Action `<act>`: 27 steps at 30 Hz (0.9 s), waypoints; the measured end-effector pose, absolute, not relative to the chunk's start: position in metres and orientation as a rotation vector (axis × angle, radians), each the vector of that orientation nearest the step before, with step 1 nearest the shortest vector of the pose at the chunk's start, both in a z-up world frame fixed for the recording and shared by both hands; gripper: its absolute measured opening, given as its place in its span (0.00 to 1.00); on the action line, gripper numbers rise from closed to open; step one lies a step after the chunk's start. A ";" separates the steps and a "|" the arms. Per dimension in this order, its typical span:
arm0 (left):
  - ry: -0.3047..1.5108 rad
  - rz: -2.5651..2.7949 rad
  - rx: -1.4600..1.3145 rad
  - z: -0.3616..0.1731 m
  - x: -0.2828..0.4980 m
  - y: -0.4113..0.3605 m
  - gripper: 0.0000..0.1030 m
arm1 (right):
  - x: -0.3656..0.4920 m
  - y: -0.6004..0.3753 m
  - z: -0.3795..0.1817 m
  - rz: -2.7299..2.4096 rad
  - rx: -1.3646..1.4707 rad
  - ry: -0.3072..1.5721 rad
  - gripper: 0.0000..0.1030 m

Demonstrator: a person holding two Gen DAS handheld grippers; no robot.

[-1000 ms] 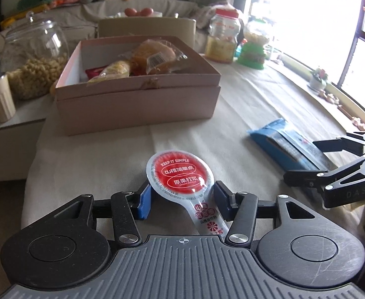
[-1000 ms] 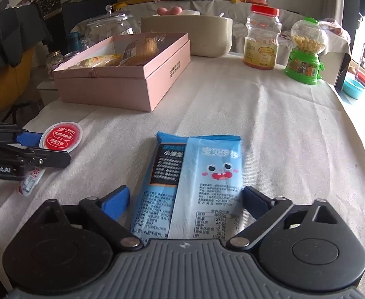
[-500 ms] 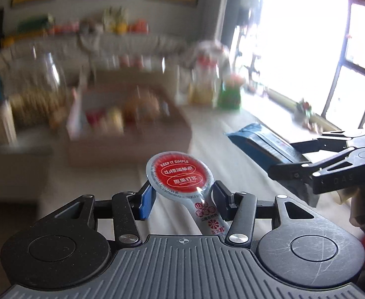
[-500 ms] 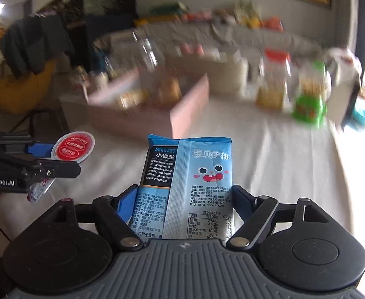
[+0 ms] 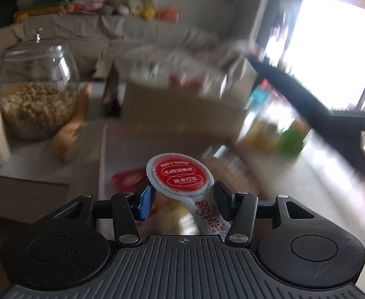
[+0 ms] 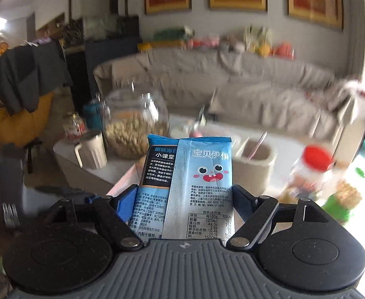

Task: Organize snacks
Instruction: 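Carry the jelly cup and blue packet over the pink box with both grippers, then open both grippers to drop the jelly cup and blue packet into the box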

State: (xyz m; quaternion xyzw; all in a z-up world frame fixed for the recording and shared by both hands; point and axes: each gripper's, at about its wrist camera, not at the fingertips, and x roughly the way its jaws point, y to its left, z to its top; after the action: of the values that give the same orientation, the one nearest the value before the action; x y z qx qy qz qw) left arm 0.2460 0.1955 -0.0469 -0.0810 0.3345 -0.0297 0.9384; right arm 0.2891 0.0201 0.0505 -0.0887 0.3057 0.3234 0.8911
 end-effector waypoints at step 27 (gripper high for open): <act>0.778 -0.223 -0.104 -0.049 0.213 0.201 0.29 | 0.358 0.041 -0.015 0.769 -0.017 0.880 0.65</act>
State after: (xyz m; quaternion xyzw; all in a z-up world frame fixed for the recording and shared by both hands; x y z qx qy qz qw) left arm 0.2129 0.2009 -0.0491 -0.0504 0.3784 -0.1082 0.9179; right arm 0.3583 0.0406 -0.0146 -0.0081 0.4153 0.3631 0.8341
